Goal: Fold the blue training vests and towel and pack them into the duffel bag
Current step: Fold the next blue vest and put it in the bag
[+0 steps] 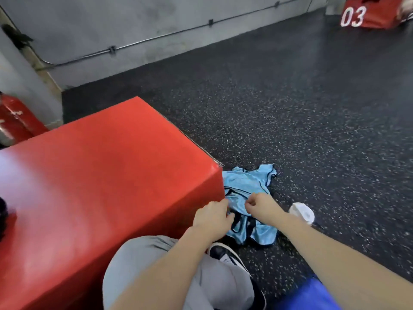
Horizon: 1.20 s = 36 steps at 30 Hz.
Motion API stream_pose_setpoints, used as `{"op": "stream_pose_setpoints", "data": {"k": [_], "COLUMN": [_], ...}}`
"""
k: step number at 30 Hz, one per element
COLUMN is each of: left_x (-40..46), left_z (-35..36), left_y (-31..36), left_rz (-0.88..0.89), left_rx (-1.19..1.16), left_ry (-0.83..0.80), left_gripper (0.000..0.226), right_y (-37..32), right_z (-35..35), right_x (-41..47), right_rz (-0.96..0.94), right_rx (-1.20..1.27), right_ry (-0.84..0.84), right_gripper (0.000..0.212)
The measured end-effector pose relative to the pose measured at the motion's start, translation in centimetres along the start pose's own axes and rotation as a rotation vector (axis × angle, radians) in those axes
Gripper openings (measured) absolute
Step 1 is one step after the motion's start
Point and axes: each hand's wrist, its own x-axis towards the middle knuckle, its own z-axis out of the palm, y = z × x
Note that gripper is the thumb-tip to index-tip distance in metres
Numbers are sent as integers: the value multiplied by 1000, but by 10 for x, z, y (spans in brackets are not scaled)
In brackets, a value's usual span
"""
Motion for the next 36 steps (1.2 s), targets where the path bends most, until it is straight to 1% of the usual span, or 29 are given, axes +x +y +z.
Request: {"op": "stream_pose_setpoints", "data": {"k": [3, 7, 12, 16, 19, 22, 27, 31, 34, 36], "left_x": [26, 59, 93, 120, 137, 150, 171, 183, 186, 185], "left_z": [19, 41, 66, 87, 106, 125, 145, 152, 157, 159], "left_y": [8, 10, 6, 1, 3, 5, 3, -4, -9, -10], "left_rz": [14, 20, -58, -105, -108, -105, -108, -129, -151, -154], "left_rx": [30, 60, -7, -36, -39, -24, -54, -109, -151, -155], "left_ry": [-94, -150, -202, -206, -229, -255, -252, -239, -245, -258], "left_gripper": [37, 41, 41, 39, 36, 39, 47, 48, 49, 49], "right_y": [39, 79, 113, 132, 145, 157, 172, 176, 177, 177], "right_z": [11, 28, 49, 60, 69, 79, 90, 97, 101, 103], "right_x": [9, 24, 49, 74, 94, 115, 152, 173, 183, 187], "right_rz": [74, 153, 221, 262, 271, 292, 344, 340, 336, 324], "right_rx": [-3, 21, 50, 69, 70, 81, 118, 99, 53, 7], "right_ry": [-29, -74, -118, -137, -140, -130, -95, -63, -63, -44], "right_gripper": [25, 25, 18, 19, 19, 17, 36, 42, 40, 31]}}
